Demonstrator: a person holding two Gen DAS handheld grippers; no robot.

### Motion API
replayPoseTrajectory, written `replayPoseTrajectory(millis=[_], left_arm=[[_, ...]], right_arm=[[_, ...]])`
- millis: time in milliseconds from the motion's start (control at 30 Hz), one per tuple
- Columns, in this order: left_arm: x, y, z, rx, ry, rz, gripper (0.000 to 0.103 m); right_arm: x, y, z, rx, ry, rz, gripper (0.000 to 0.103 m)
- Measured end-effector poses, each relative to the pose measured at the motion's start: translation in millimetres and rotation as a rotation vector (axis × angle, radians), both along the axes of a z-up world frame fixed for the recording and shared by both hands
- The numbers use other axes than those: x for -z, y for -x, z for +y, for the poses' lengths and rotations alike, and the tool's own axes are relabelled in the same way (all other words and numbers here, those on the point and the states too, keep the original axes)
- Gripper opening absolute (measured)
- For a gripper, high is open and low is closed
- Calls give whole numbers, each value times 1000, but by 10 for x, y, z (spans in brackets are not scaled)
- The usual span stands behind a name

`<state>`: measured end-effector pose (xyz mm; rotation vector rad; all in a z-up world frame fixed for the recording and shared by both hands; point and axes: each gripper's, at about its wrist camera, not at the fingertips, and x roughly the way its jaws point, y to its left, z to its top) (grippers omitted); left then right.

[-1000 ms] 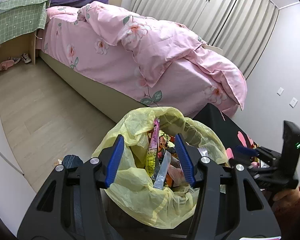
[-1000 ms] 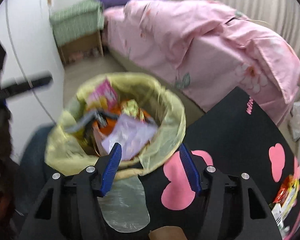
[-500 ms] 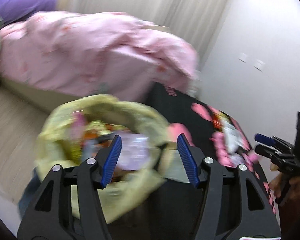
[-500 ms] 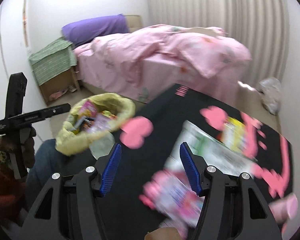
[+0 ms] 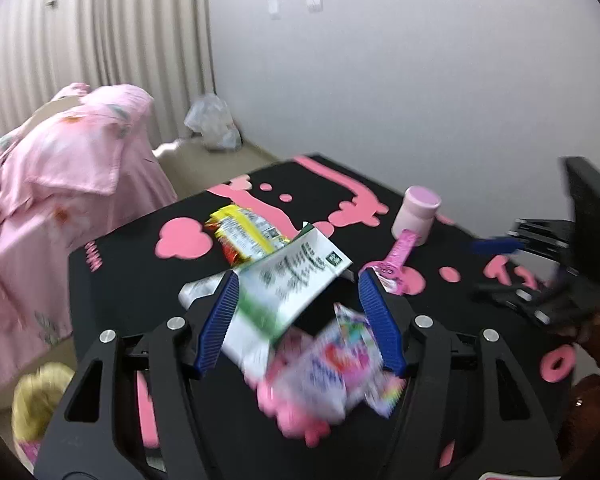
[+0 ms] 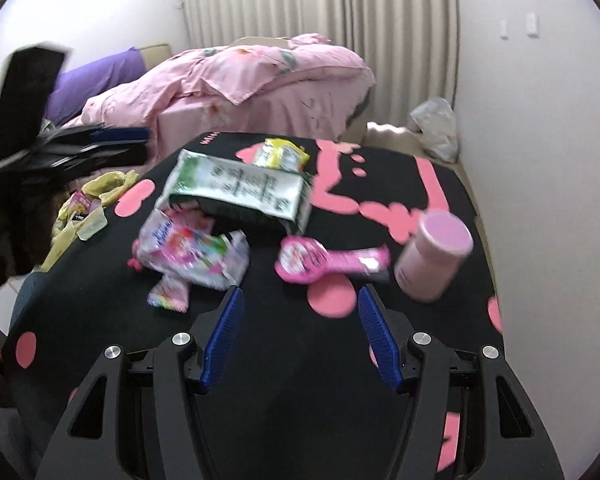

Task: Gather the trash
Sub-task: 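Move both open tools back over the table toward the remaining trash, then grasp the green-white milk carton with the left tool and lift it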

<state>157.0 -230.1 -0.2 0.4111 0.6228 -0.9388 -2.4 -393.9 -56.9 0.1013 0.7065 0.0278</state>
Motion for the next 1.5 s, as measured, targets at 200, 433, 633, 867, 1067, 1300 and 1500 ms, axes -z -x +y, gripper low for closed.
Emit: replayPoseTrajectory(millis=[200,433,633,867,1067,1300,1500], left_arm=[[258,-323,-650,108,-268,39,64],[540,-333,-867,113,-471,-14,68],[574,-446,-891,21,-538,-18,66],[324,-603,-312,-148,-374,152,54],[82,-255,509,-310,-77,278,53],[263,331,1145,-545,96,260,53],[549,503,1357,-560,105,369,55]], right_arm=[[166,192,-109,20,-37,14,57],[250,232,-238,34,-99,-4,57],[283,201,-185,17,-86,4,57],[255,206,-35,-12,-51,-9,57],[222,112,196,-78,-45,-12,57],[129,-51,563,-180,-57,-6,57],[68,-313,907,-248,0,-14,57]])
